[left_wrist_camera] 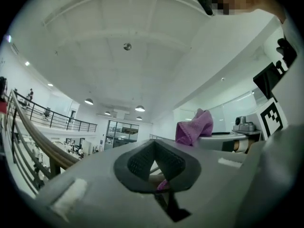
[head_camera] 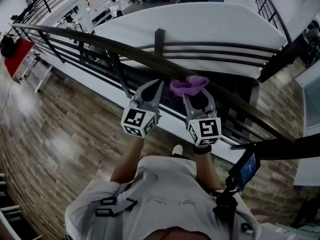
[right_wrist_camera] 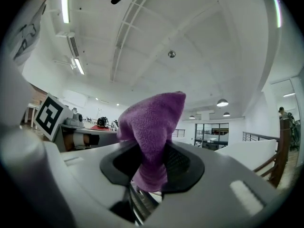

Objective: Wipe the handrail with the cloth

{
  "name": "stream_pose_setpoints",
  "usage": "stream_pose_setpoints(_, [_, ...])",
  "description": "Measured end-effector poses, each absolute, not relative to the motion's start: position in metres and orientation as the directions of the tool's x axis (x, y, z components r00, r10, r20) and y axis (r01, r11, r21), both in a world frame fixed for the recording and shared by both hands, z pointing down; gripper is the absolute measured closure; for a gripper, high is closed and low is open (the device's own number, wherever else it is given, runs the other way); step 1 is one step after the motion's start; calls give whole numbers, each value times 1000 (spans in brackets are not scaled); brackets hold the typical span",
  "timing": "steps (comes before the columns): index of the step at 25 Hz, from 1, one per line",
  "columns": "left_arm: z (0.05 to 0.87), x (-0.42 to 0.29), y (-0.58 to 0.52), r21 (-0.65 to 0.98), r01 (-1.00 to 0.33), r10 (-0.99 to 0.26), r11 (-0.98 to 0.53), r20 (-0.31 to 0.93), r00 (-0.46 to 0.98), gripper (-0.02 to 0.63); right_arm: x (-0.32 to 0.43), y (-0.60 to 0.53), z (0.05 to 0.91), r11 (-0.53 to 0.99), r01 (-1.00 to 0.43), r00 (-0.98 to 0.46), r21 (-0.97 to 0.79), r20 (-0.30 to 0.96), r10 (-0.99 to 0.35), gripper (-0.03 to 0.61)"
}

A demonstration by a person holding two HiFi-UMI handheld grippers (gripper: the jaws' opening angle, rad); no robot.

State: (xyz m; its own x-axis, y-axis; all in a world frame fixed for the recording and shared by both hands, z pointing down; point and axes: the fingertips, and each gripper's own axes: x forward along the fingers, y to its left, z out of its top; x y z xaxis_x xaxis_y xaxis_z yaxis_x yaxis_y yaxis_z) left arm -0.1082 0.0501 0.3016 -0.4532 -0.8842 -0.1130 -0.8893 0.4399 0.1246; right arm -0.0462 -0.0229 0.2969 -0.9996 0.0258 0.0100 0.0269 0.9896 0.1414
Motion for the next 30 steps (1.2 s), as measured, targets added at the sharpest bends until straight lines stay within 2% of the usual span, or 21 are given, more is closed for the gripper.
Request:
stream_pose_setpoints(7, [308, -129, -1, 120, -841, -838, 528, -86, -539, 614, -72, -87, 308, 992, 91, -996, 88, 27, 89, 451])
stream_pose_setpoints(15, [315, -209, 31, 127, -760, -763, 637, -37, -645, 614, -158, -70, 326, 976, 209, -975, 60, 95, 203, 451])
stream_pose_setpoints(22, [317, -300, 105, 145, -675, -679, 724, -26, -734, 614, -272, -1, 355, 922, 363, -916, 134, 232, 327, 449])
stream_pose_setpoints(26, [322, -330, 141, 176, -644, -653, 744, -13, -758, 614, -340, 50, 385, 849, 493, -846, 188, 333, 418, 449])
stream_pose_setpoints(30, [326, -355, 176, 201, -627, -638, 752, -12, -770, 614, -412, 99, 410, 775, 583, -777, 243, 447, 444, 449])
